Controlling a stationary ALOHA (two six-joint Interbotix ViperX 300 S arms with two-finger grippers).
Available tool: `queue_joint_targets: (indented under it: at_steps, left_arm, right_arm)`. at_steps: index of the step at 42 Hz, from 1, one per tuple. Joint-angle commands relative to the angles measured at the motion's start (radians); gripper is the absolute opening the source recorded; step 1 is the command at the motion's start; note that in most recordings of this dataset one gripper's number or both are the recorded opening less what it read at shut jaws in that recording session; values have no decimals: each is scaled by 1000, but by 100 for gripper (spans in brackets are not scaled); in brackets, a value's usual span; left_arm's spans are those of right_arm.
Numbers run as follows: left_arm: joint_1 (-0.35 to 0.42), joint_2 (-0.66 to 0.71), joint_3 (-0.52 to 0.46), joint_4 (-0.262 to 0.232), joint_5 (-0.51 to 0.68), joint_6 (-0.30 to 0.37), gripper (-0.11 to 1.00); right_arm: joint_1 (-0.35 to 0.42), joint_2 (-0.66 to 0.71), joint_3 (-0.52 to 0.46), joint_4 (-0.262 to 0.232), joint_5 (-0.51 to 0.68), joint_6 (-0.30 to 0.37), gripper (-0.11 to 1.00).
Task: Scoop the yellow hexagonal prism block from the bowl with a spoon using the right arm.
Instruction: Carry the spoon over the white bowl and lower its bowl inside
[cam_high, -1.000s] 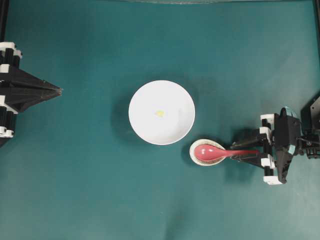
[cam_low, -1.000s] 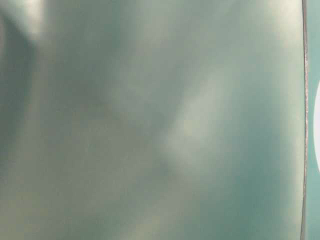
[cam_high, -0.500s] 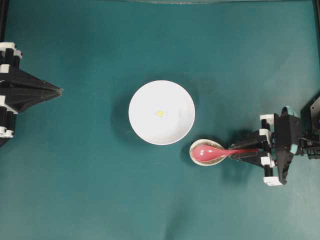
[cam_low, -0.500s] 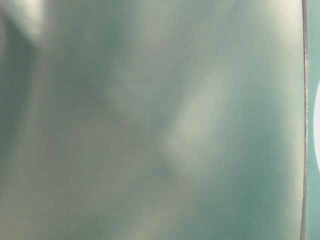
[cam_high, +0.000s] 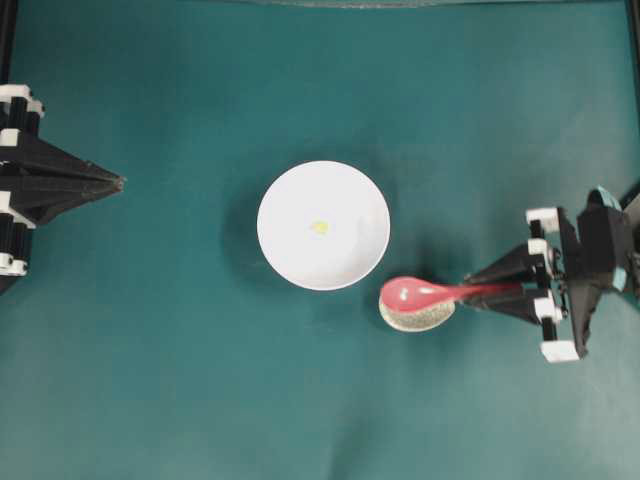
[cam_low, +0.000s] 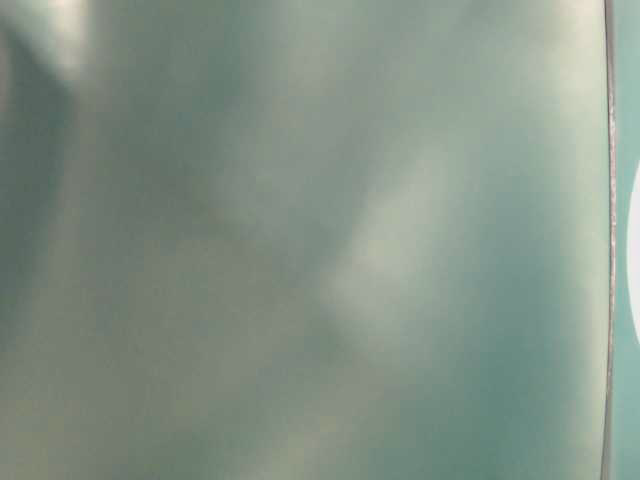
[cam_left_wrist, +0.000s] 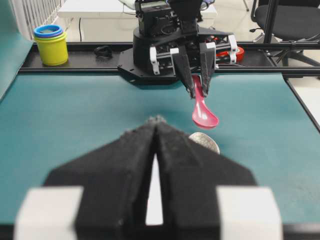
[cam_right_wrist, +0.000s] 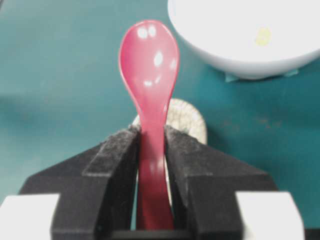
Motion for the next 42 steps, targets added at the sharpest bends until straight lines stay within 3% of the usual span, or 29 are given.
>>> queue_joint_targets:
  at_steps: [1, 10, 18, 31, 42]
  left_arm:
    - [2, 5, -26, 3, -8, 2, 0]
    - [0, 5, -25, 3, -8, 0, 0]
    - [2, 5, -25, 3, -6, 0, 0]
    - [2, 5, -25, 3, -3, 2, 0]
    - [0, 6, -25, 3, 8, 2, 0]
  right_arm:
    - [-72, -63, -67, -2, 153, -41, 23]
    - [-261, -120, -229, -8, 548, -130, 23]
    - [-394, -110, -373, -35, 801, -158, 23]
    - [-541, -60, -534, -74, 1065, -150, 23]
    - [-572, 29, -630, -81, 1190, -149, 23]
